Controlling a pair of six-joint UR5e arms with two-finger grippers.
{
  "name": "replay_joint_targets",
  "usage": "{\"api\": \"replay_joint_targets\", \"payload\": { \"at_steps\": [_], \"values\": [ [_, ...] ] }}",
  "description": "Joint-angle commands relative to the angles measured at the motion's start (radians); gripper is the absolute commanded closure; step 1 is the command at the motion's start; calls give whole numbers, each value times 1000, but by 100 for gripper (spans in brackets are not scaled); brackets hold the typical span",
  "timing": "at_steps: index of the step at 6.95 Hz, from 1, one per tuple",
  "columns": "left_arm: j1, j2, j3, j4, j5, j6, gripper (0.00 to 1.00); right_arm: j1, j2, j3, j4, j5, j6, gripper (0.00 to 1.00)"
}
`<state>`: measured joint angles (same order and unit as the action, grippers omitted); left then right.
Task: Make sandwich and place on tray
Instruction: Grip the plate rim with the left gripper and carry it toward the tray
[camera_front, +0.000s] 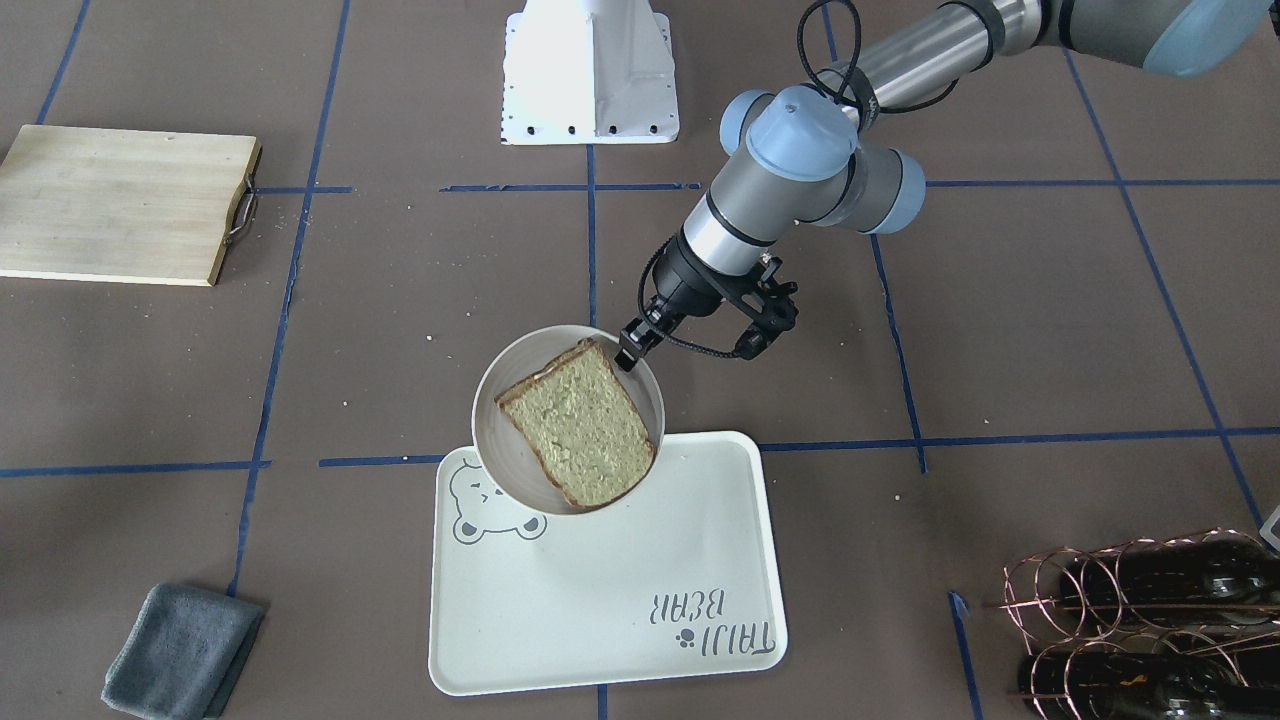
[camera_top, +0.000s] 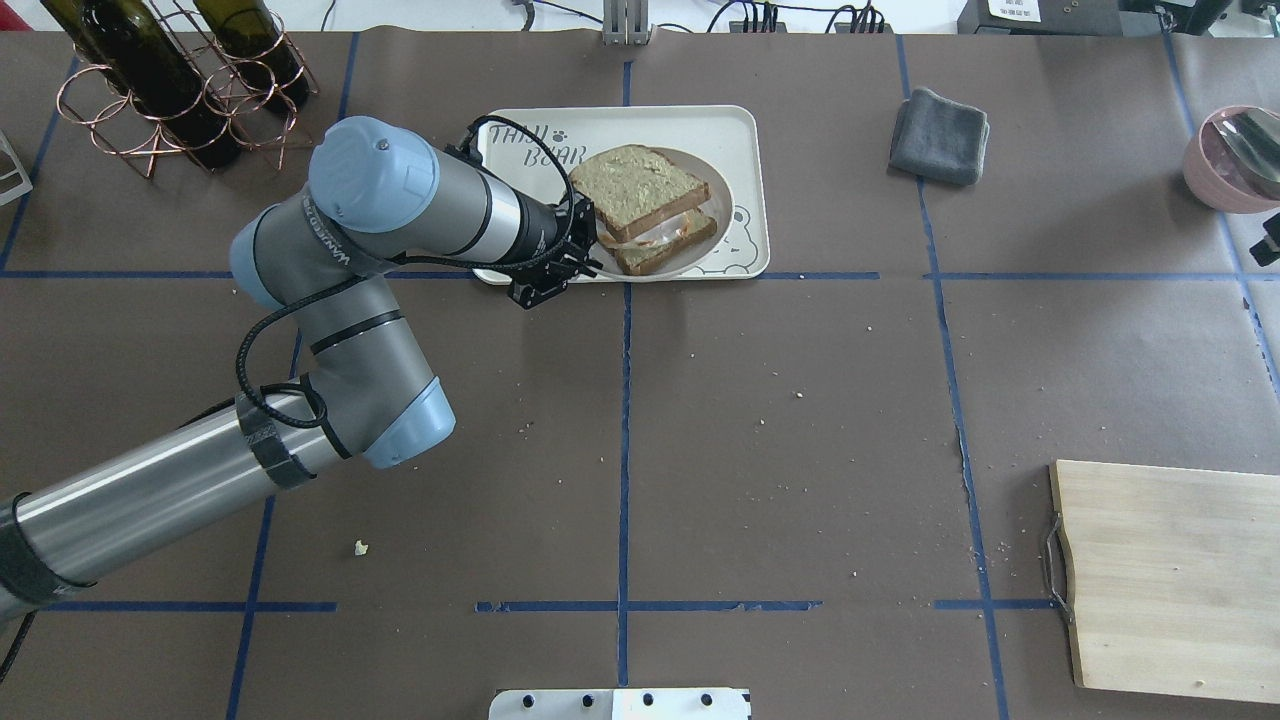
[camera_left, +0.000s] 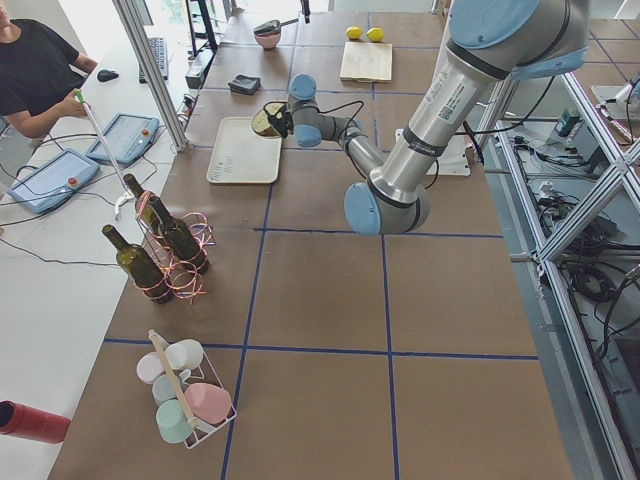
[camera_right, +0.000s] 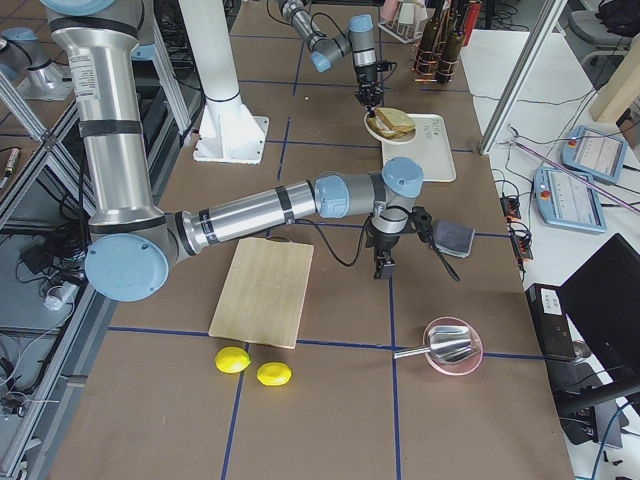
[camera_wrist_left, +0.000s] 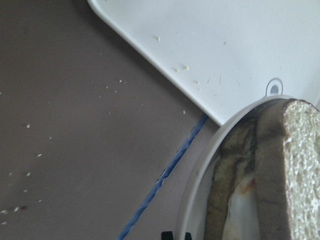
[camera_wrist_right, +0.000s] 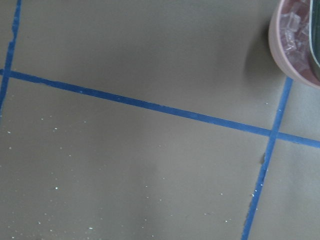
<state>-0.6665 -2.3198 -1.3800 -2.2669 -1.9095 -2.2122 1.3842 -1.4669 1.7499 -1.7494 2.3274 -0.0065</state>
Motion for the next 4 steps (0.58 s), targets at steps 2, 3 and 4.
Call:
{"api": "replay_joint_targets", "payload": {
  "at_steps": [2, 3, 4],
  "values": [
    [-21, -102, 286, -143, 180, -124, 100, 82, -29, -27, -4, 30, -61, 0],
    [-15, -113, 318, -146, 185, -121, 100, 87, -36, -26, 5, 24, -55, 0],
    [4, -115, 320, -146, 185, -121, 100, 87, -36, -29, 8, 21, -46, 0]
  ]
}}
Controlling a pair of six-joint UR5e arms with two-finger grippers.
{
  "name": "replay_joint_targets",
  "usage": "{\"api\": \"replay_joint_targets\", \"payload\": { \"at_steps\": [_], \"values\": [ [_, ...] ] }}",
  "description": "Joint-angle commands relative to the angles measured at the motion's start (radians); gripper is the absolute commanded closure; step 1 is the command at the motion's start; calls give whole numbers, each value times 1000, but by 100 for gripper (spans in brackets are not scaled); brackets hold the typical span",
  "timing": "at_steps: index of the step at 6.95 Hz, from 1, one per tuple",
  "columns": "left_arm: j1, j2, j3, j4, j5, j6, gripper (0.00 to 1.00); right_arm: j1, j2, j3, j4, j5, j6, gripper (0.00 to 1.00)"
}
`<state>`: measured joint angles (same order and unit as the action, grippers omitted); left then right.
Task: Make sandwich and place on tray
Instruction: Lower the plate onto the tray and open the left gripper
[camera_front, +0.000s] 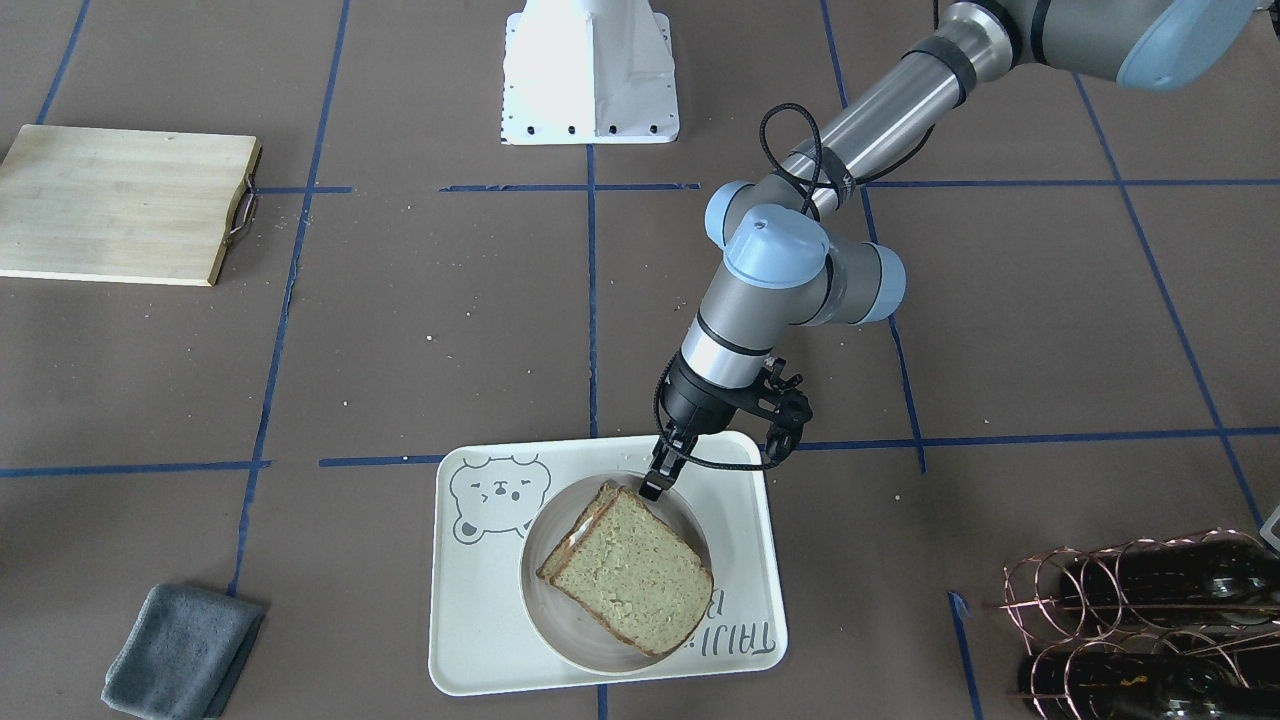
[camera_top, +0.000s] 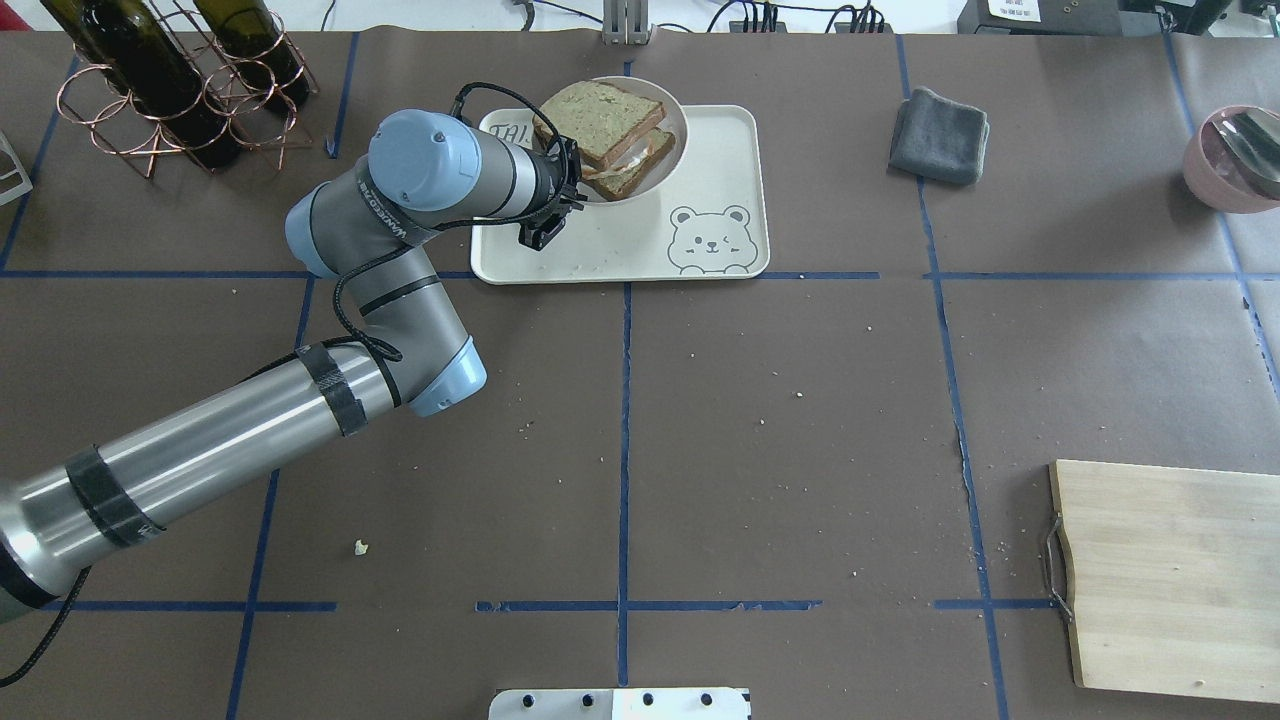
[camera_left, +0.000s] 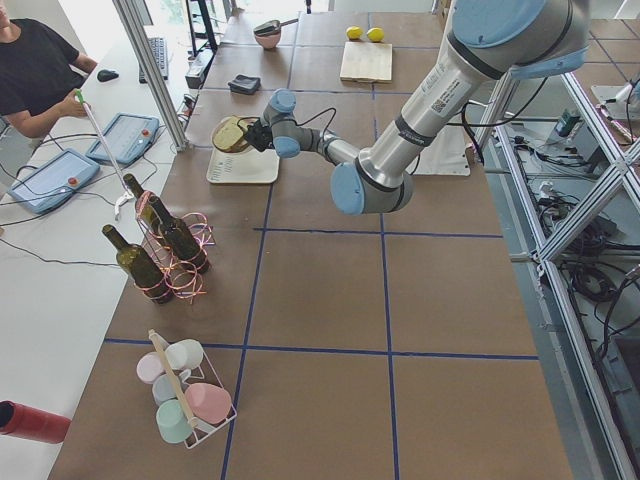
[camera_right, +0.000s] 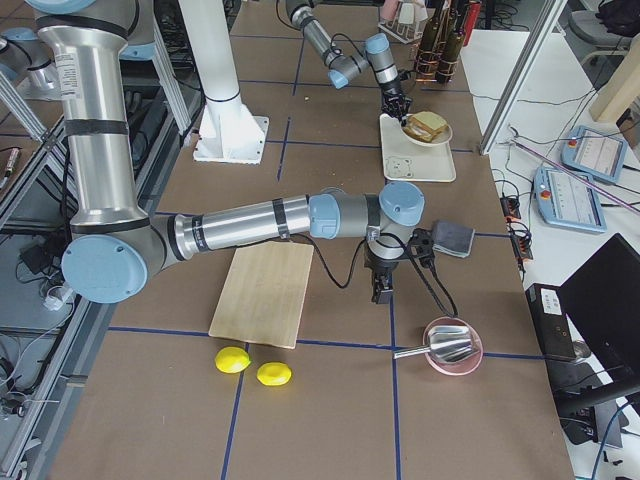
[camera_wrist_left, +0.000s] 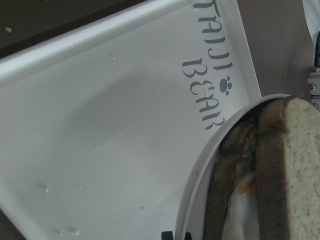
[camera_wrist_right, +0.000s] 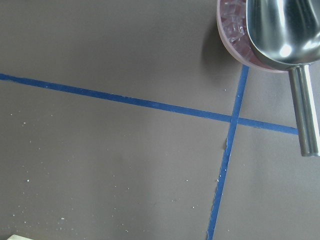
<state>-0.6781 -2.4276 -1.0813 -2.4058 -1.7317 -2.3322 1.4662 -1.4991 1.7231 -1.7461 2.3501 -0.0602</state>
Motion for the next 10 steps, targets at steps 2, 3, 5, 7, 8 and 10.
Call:
{"api": "replay_joint_targets", "payload": {
  "at_steps": [2, 3, 5, 7, 8, 10],
  "values": [
    [38, -7, 14, -6, 6, 43, 65, 5, 2, -2, 7, -11, 5, 0],
    [40, 10, -30, 0, 1, 121, 1, 5, 3, 1, 7, -9, 7, 0],
    [26, 94, -168, 81, -26, 227, 0, 6, 7, 7, 7, -9, 8, 0],
    [-30, 177, -375, 256, -110, 366, 0, 9, -1, 12, 7, -11, 8, 0],
    [-61, 273, -552, 368, -149, 583, 0, 10, -15, 13, 7, -12, 5, 0],
    [-150, 357, -718, 546, -153, 926, 0, 14, -13, 10, 8, -11, 7, 0]
  ]
}}
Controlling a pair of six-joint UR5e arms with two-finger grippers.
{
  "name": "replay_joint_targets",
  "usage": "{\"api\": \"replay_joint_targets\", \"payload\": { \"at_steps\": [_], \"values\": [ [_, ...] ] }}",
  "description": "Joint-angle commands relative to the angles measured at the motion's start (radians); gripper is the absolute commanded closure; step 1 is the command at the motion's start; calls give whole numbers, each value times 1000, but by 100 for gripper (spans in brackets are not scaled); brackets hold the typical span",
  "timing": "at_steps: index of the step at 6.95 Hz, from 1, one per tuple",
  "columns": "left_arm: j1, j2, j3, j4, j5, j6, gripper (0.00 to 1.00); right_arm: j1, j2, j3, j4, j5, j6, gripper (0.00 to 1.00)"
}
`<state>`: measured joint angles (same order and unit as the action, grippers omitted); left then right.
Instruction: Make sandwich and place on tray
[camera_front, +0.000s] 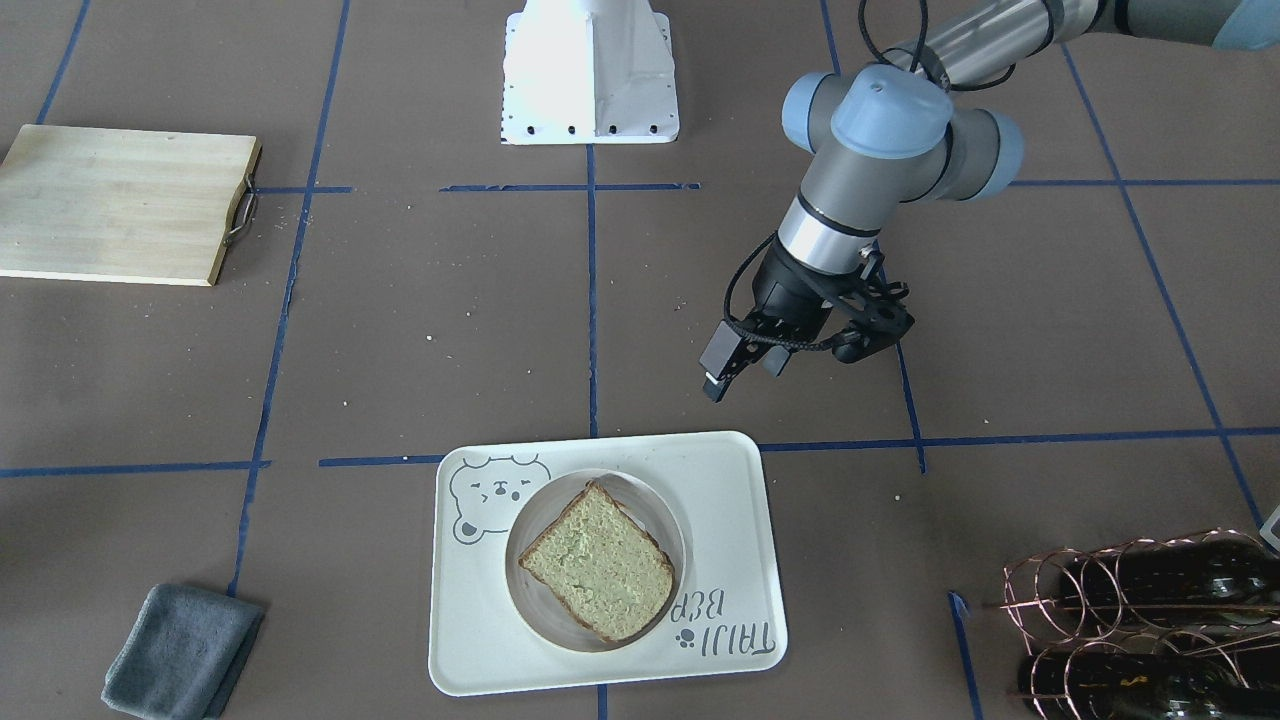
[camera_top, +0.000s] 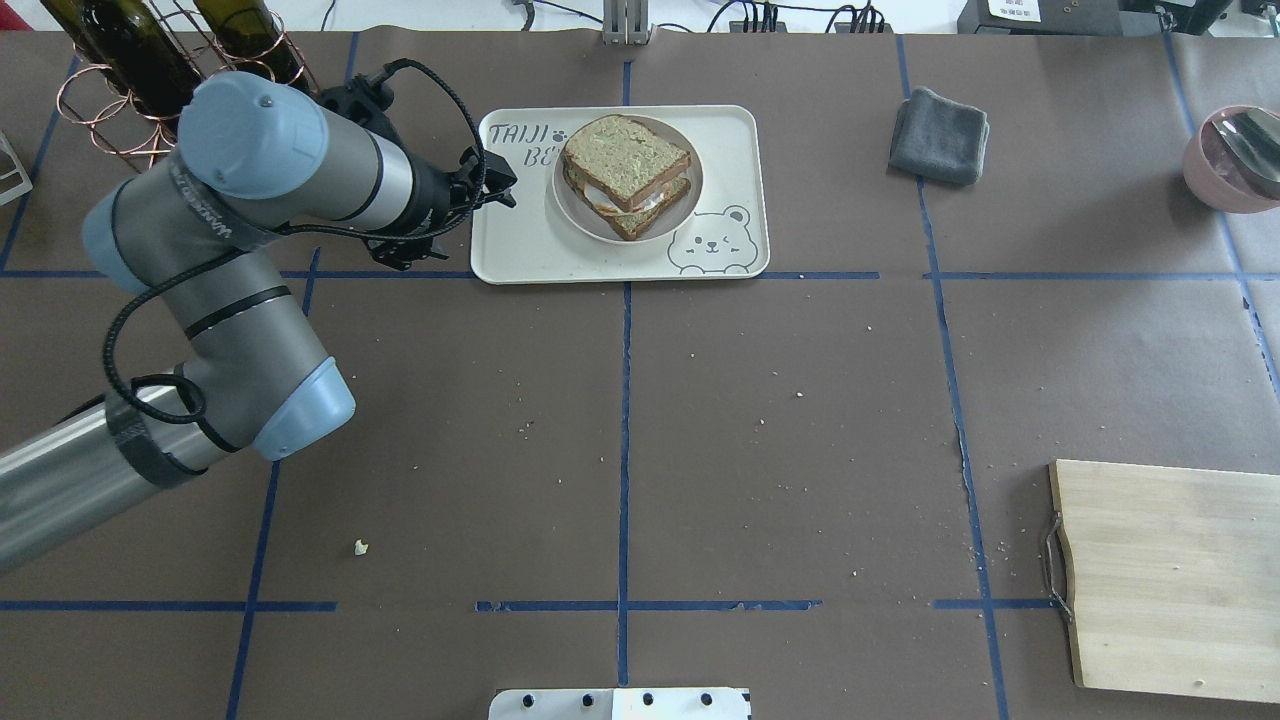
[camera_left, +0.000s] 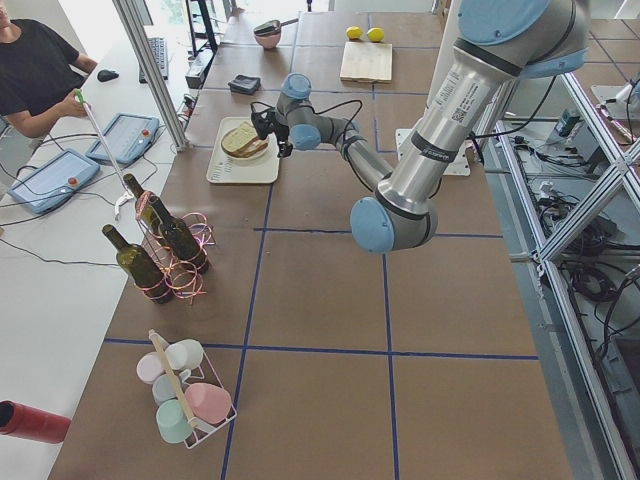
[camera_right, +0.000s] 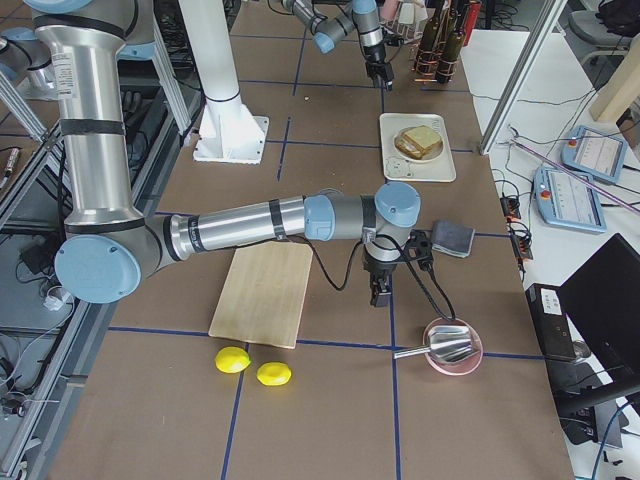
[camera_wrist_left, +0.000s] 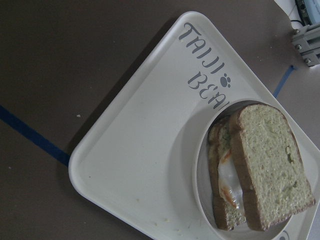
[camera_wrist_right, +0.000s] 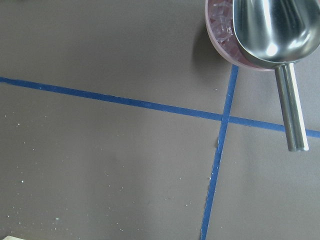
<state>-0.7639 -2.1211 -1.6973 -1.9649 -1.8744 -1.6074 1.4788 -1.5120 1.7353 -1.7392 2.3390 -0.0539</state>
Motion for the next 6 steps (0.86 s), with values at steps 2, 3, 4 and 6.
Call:
{"api": "replay_joint_targets", "payload": {
  "at_steps": [2, 3, 4, 6],
  "values": [
    [-177, 122, -165, 283, -55, 717, 0, 3, 1, -3, 1, 5, 2, 0],
    [-239, 204, -194, 279, -63, 868, 0, 5, -1, -5, 1, 10, 3, 0],
    [-335, 281, -196, 278, -182, 1075, 0, 5, -1, -8, 1, 10, 2, 0],
    [-554, 392, -156, 287, -339, 1428, 0, 14, -2, -8, 1, 13, 3, 0]
  ]
}}
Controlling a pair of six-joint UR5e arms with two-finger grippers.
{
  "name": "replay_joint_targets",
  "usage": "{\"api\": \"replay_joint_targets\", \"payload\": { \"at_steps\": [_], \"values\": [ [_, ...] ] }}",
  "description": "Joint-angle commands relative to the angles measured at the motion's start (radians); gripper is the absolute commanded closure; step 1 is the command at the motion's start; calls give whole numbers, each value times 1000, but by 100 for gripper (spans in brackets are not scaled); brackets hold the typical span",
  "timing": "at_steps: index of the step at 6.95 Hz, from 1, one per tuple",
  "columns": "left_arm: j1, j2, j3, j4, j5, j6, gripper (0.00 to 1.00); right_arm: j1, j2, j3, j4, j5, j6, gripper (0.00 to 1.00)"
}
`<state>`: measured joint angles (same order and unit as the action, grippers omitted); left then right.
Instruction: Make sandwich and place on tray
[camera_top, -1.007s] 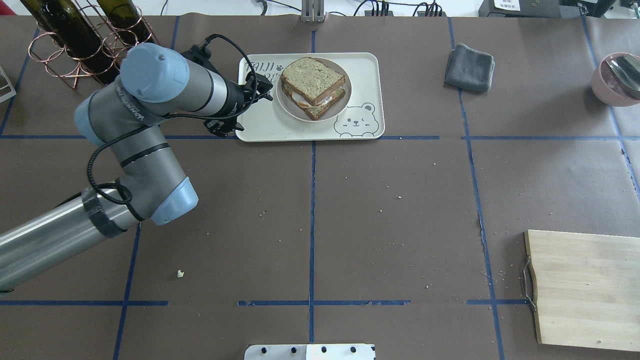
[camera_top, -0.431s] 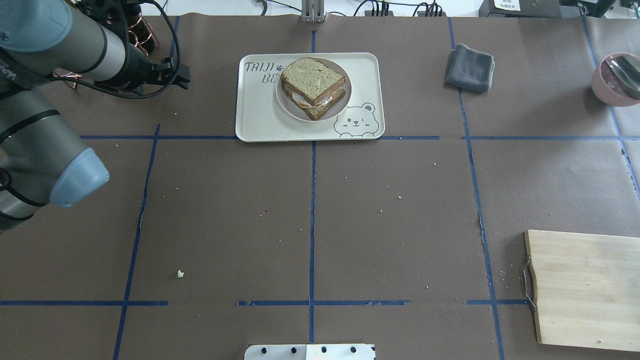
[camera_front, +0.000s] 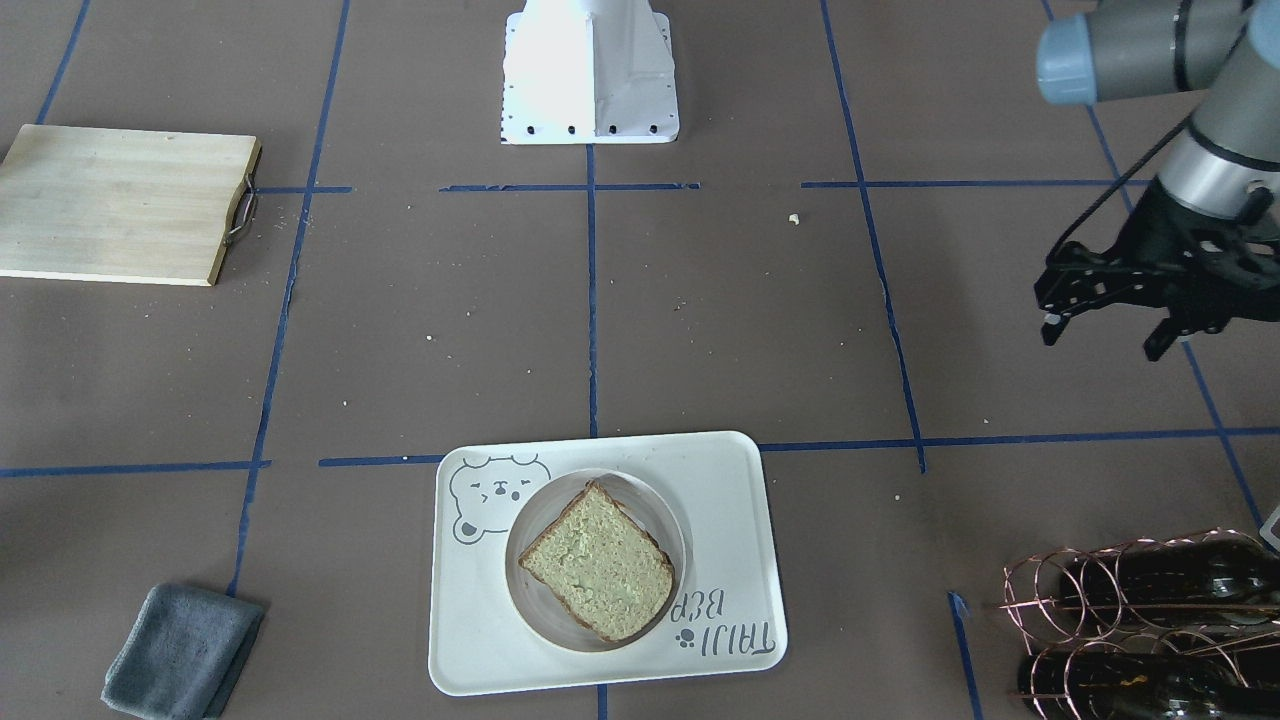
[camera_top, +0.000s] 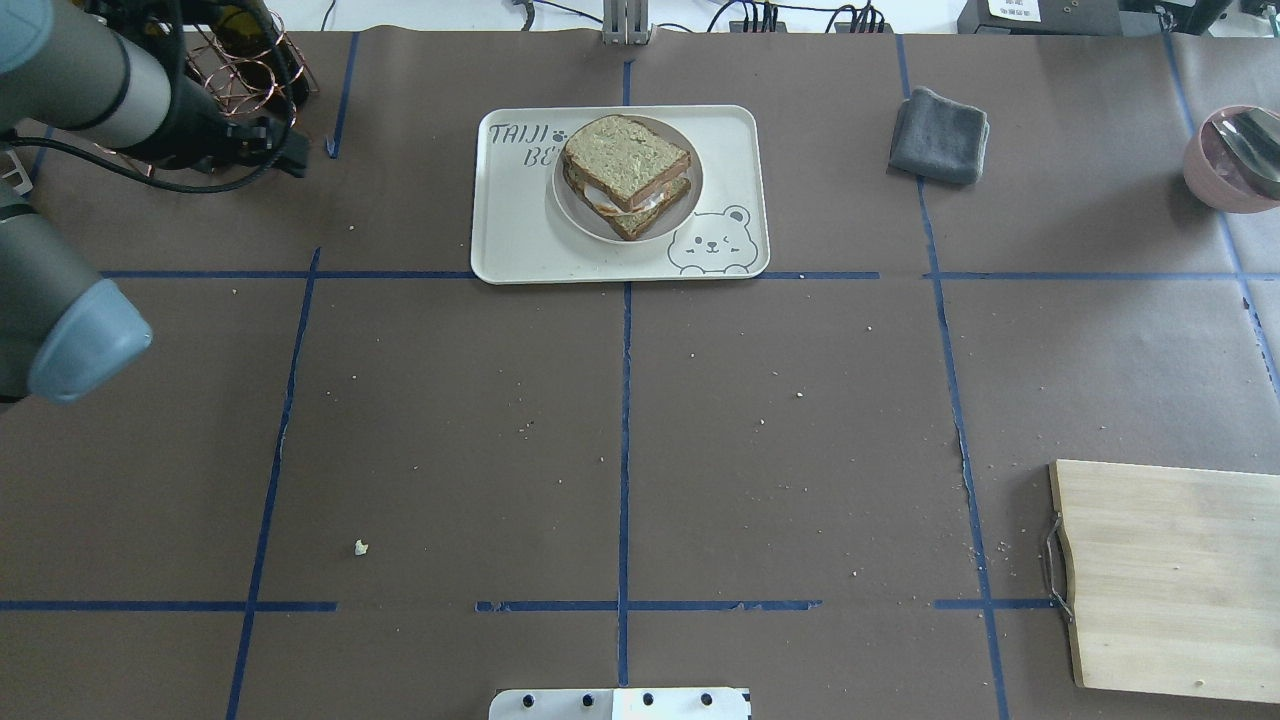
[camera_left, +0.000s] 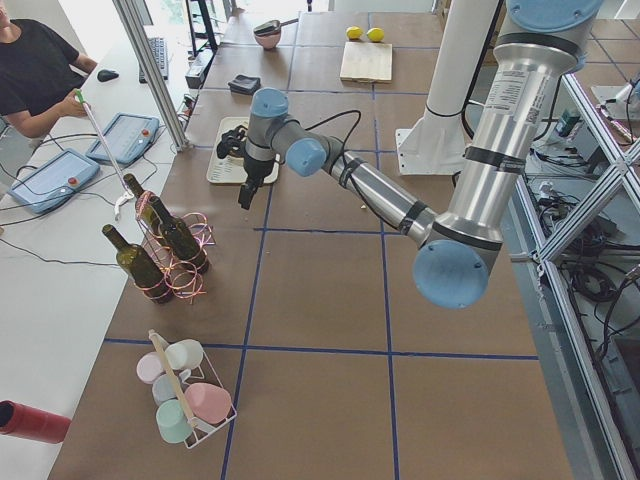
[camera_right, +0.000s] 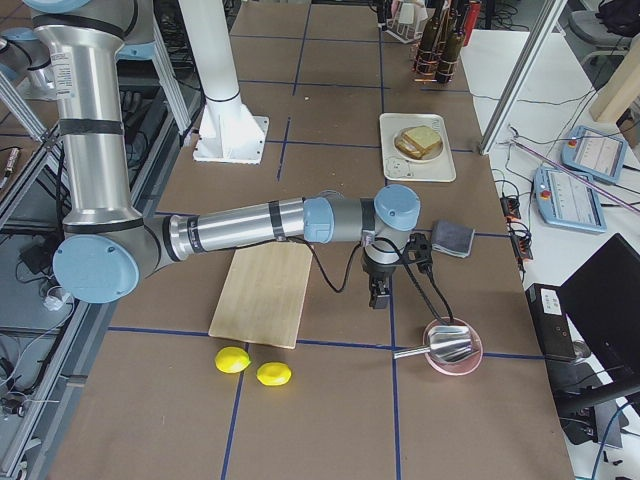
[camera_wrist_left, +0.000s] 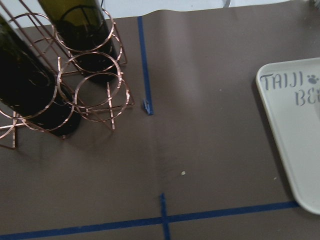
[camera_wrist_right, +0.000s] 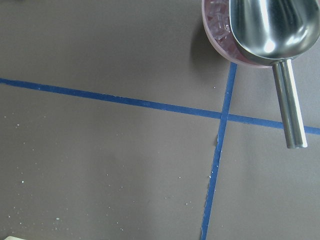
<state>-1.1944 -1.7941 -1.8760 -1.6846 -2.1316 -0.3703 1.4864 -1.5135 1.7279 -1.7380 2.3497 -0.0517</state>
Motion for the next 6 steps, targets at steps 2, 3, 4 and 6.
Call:
{"api": "replay_joint_targets", "payload": {
  "at_steps": [2, 3, 4, 6],
  "values": [
    [-244, 160, 26, -13, -189, 211, 0, 21, 6, 1, 0, 2, 1, 0],
    [-235, 194, 84, -47, -176, 220, 0, 26, 6, 2, 0, 8, 1, 0],
    [-246, 202, 162, -87, -172, 225, 0, 29, 0, -1, 0, 46, 0, 0],
    [-249, 208, 193, -41, -172, 228, 0, 48, -36, -7, 0, 53, -3, 0]
  ]
}}
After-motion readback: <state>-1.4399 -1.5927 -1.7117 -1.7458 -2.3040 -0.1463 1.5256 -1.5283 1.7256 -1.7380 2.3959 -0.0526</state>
